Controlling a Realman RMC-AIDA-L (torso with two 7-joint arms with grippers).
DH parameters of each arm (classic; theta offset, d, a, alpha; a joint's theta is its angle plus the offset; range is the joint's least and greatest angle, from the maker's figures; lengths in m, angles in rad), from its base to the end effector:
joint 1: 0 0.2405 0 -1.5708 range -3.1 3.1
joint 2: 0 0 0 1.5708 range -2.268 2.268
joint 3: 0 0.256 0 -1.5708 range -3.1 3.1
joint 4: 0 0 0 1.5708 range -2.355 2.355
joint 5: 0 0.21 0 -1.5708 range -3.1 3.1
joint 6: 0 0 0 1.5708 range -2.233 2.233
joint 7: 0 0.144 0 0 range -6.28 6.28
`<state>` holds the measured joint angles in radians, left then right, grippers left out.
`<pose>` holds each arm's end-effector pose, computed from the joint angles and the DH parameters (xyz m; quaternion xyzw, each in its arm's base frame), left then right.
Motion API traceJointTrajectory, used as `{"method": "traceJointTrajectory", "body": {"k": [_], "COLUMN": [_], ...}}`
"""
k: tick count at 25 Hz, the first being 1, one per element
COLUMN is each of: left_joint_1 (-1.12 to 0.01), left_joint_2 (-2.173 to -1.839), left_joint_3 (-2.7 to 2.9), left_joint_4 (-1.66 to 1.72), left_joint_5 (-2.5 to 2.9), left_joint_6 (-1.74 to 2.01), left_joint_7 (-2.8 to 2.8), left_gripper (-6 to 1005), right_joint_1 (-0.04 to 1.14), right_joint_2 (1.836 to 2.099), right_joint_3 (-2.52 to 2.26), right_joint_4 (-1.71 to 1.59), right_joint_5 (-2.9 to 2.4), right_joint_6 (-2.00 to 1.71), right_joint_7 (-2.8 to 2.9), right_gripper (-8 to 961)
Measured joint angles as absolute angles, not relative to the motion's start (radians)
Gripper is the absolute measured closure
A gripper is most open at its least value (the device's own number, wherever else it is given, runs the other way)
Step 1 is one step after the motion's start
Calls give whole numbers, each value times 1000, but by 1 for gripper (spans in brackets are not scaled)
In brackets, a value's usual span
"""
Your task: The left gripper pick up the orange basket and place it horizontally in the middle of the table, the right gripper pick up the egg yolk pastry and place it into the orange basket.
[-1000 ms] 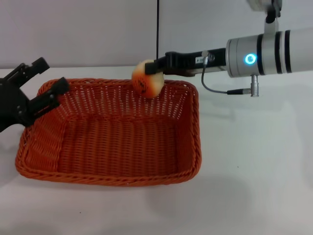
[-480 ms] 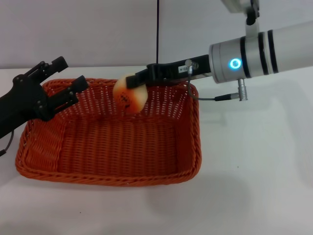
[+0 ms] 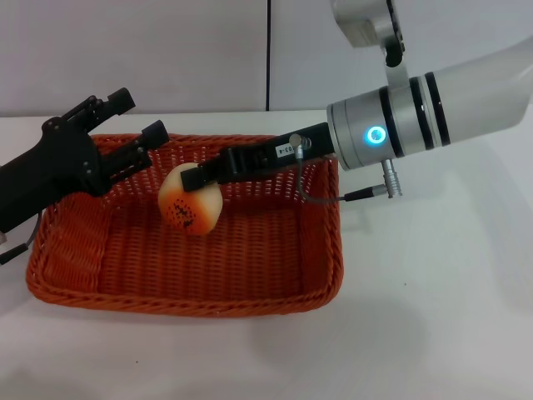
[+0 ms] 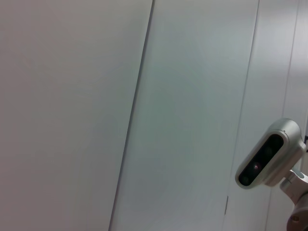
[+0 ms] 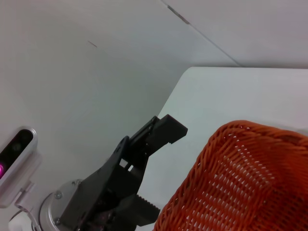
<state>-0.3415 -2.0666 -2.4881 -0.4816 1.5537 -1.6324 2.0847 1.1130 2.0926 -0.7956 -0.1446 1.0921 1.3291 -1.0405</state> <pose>-0.2961 0.2879 0.0242 -0.8480 -0.1937 -0.4109 0.2730 0.1108 0.3753 -0.1064 0.8649 -0.4665 -0.1549 0.1014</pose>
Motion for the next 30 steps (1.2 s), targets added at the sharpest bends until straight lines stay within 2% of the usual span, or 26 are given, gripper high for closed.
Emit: {"method": "traceJointTrajectory", "body": {"k": [8, 16, 19, 22, 27, 30], "left_joint_1": [-338, -336, -336, -343, -347, -347], "left_joint_2": [-2066, -2066, -2066, -2065, -2063, -2063], "left_joint_3": [-2485, -2493, -2493, -2495, -2496, -2496], "left_joint_4": [-480, -480, -480, -484, -489, -489], "left_joint_5": [1550, 1546, 1546, 1544, 1510, 1502], "left_joint_6": [-1631, -1601, -1601, -1555, -1500, -1493], "left_joint_7": [2085, 2085, 2085, 2085, 2085, 2085], "left_gripper": [214, 214, 214, 214, 214, 214], "right_joint_1": [1079, 1054, 1030, 985, 873, 818], "right_joint_2": [2092, 2086, 2085, 2084, 2083, 2079], "right_joint_3": [-794, -788, -784, -783, -785, -791], "right_joint_4": [-144, -156, -192, -238, -347, -411], "right_joint_5": [1117, 1118, 1118, 1121, 1147, 1184], "right_joint_6": [1335, 1419, 1496, 1568, 1708, 1742], "right_joint_7": [-1038, -1033, -1025, -1009, -1010, -1011], "right_gripper": [827, 619, 504, 389, 251, 251]}}
